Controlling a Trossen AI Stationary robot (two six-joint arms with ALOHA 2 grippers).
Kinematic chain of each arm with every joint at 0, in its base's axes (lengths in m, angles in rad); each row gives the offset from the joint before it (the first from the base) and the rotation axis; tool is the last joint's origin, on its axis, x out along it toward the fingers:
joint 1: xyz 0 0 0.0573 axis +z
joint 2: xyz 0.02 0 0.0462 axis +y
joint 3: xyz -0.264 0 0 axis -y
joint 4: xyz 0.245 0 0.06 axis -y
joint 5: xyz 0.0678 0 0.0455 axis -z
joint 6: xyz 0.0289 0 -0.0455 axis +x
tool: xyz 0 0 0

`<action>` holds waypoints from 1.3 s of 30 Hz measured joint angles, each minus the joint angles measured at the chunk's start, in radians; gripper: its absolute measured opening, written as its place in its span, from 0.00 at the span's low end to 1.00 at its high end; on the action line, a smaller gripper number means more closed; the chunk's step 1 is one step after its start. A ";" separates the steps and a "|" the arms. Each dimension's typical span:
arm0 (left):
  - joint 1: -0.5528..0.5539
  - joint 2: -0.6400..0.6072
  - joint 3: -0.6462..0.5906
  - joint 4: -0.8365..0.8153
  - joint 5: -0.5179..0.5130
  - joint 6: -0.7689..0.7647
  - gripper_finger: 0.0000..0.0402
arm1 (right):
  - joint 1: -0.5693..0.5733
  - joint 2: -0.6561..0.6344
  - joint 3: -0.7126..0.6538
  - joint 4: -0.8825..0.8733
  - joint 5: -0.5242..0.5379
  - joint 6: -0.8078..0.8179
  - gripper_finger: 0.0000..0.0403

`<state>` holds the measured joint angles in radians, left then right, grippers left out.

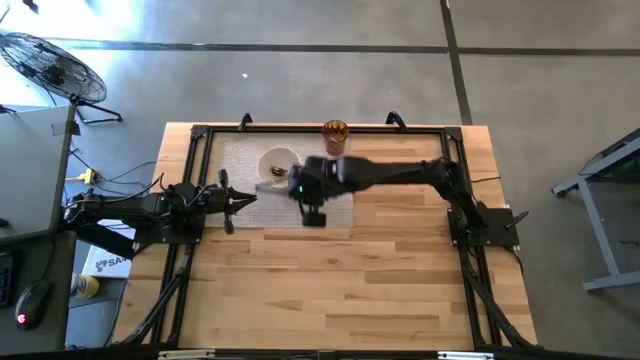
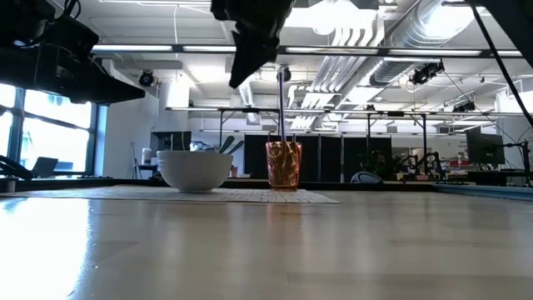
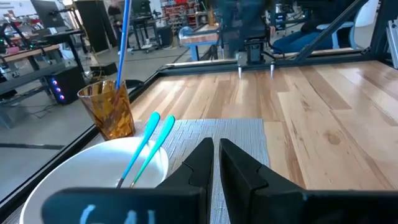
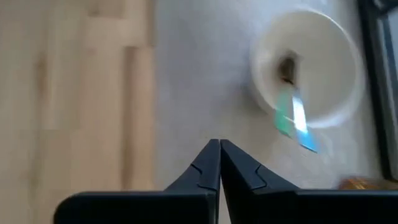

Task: Pick & Place Utensil
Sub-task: Return to Home Position

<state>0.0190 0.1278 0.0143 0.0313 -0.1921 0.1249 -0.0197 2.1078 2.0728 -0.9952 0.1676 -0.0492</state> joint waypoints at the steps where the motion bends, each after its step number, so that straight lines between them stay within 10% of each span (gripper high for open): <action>1: 0.000 0.000 0.000 0.000 0.000 0.000 0.06 | 0.021 -0.003 -0.018 0.019 0.001 0.003 0.01; 20: 0.000 0.000 0.000 0.000 -0.001 0.025 0.06 | 0.505 -0.079 -0.676 0.597 0.265 0.263 0.01; 39: 0.000 0.000 0.000 0.004 -0.011 -0.006 0.06 | 0.564 -0.608 -1.331 1.230 0.257 0.160 0.00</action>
<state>0.0193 0.1279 0.0140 0.0349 -0.2035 0.1184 0.5445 1.5001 0.7420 0.2347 0.4247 0.1113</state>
